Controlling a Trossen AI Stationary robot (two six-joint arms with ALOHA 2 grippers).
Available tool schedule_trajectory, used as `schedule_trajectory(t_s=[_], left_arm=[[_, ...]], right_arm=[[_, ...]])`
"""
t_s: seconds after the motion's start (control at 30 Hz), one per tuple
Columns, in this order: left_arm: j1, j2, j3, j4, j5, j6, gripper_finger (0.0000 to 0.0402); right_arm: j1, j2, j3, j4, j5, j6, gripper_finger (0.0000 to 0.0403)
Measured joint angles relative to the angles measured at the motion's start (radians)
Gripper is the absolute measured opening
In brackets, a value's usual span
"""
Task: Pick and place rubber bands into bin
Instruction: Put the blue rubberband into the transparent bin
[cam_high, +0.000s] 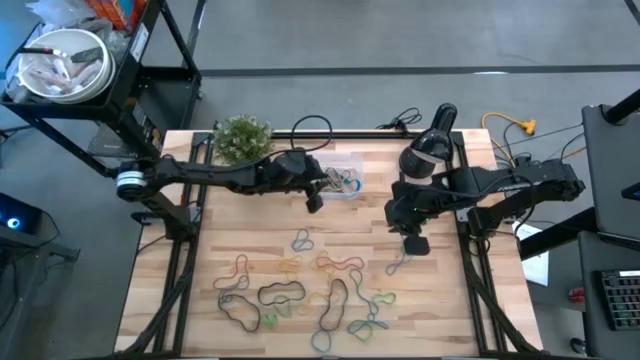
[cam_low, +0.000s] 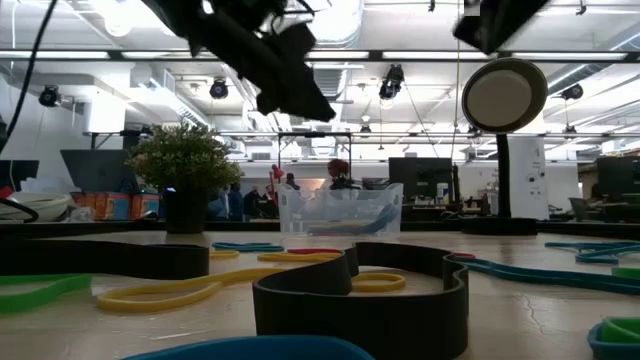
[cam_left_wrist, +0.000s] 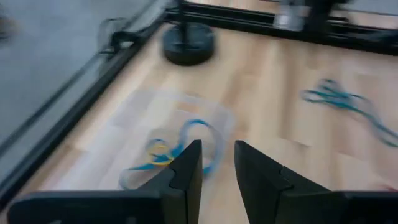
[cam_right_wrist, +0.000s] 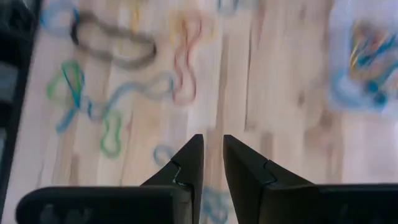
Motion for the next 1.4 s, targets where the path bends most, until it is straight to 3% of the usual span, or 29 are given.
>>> schedule_trajectory(t_s=[0.13,0.27,0.53,0.87,1.4], left_arm=[[-0.029,-0.090,-0.005,-0.047,0.072,0.002,0.0078],[-0.062,-0.184,-0.007,-0.126,0.079,0.002,0.0078],[-0.102,-0.336,-0.037,-0.168,0.077,-0.007,0.0077],[-0.129,-0.380,-0.038,-0.165,0.074,-0.008,0.0077],[-0.147,-0.385,-0.038,-0.164,0.076,-0.007,0.0077]], right_arm=[[0.021,0.000,-0.100,0.000,-0.064,0.007,0.0057],[0.058,0.000,-0.213,0.001,-0.122,0.003,0.0057],[0.147,0.000,-0.372,0.118,-0.124,-0.054,0.0057],[0.169,0.005,-0.449,0.246,-0.022,-0.069,0.0057],[0.171,0.006,-0.583,0.380,-0.051,-0.045,0.0057]])
